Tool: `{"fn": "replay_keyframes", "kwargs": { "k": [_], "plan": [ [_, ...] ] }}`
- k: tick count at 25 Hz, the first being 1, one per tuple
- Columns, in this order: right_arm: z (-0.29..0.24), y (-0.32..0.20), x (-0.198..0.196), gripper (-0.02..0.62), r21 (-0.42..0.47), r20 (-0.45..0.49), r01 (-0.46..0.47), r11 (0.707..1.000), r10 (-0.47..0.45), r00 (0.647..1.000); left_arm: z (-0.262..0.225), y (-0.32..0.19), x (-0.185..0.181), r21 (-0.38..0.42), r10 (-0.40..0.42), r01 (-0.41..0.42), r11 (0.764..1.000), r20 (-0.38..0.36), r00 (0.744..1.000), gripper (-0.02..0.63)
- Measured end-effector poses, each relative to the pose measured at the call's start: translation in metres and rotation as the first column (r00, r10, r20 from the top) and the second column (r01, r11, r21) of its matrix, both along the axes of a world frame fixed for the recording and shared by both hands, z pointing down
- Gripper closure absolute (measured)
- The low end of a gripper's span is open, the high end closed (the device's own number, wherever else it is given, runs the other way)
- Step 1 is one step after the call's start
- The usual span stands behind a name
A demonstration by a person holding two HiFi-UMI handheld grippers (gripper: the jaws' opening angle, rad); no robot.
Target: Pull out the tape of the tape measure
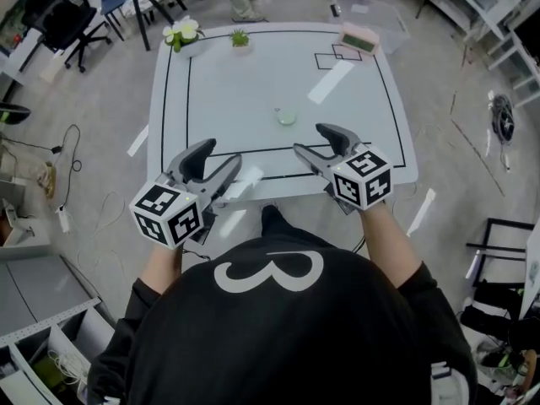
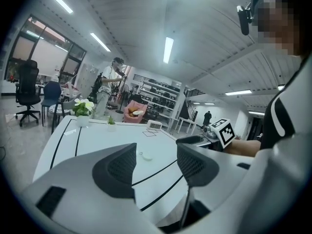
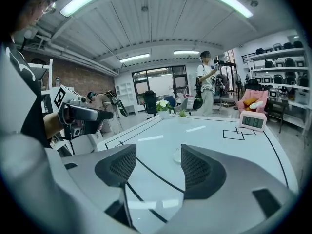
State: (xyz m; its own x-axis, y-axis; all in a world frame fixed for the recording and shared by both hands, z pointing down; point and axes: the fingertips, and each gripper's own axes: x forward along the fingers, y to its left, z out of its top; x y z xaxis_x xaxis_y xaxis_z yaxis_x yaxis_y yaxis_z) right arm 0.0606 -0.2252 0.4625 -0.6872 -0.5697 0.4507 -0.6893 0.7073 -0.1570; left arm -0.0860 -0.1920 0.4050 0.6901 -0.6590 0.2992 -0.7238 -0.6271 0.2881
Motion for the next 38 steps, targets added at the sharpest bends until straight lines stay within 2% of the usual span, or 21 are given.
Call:
{"fn": "replay_keyframes", "kwargs": {
  "k": [12,19,24,29,38],
  "plan": [
    [0.064,-0.07,-0.021,0.316,-0.08,-0.138,0.033,0.996,-0.044,0.989,0.017,-0.042,-0.016,-0.062,-0.057,0.055,0.997,-0.031,0.998,0.362],
    [0.099,-0.089,-0.03,0.316,-0.137,-0.211,0.065,0.988,-0.093,0.973,0.032,-0.055,-0.029,-0.105,-0.091,0.087,0.991,-0.03,0.995,0.362],
    [0.114,-0.102,-0.03,0.318,-0.166,-0.248,0.052,0.985,-0.093,0.964,0.036,-0.061,-0.038,-0.1,-0.098,0.093,0.991,-0.037,0.995,0.36],
    [0.126,-0.106,-0.032,0.325,-0.201,-0.29,0.049,0.978,-0.107,0.951,0.039,-0.066,-0.053,-0.109,-0.146,0.139,0.984,-0.055,0.988,0.362],
    [0.128,-0.108,-0.03,0.371,-0.196,-0.324,0.044,0.98,-0.107,0.94,0.038,-0.065,-0.064,-0.096,-0.174,0.168,0.981,-0.058,0.983,0.362]
  ]
}}
